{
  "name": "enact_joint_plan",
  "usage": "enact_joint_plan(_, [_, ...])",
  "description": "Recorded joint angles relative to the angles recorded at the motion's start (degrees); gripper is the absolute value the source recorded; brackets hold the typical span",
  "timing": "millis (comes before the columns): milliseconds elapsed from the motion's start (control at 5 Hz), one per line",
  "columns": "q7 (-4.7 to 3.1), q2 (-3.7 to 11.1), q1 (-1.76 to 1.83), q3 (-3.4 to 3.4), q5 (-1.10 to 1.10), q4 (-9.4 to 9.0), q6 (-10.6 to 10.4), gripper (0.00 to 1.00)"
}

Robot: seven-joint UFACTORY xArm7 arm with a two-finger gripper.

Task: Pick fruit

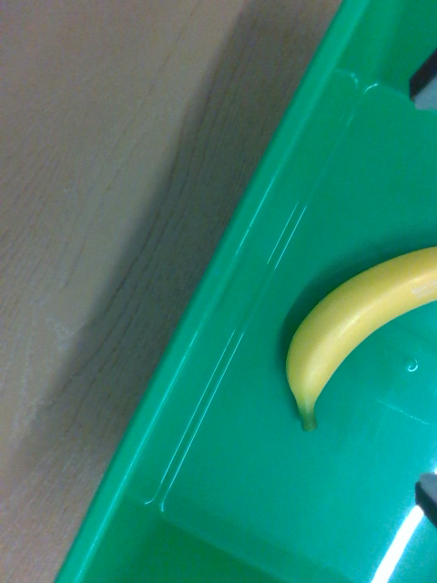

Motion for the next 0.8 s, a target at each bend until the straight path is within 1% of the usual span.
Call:
enact_joint_plan(200, [-2.55,1.25,-0.15,-0.27,0.18,-1.78,-2.7,0.0])
enact_joint_plan(400, [-2.55,1.25,-0.15,-0.27,0.18,-1.78,-2.7,0.0])
enact_joint_plan(600, [-5.04,2.46,-0.3,-0.53,0.37,-3.52,-5.3,0.0])
enact_joint_plan(800, [-5.04,2.46,-0.3,-0.53,0.37,-3.52,-5.3,0.0])
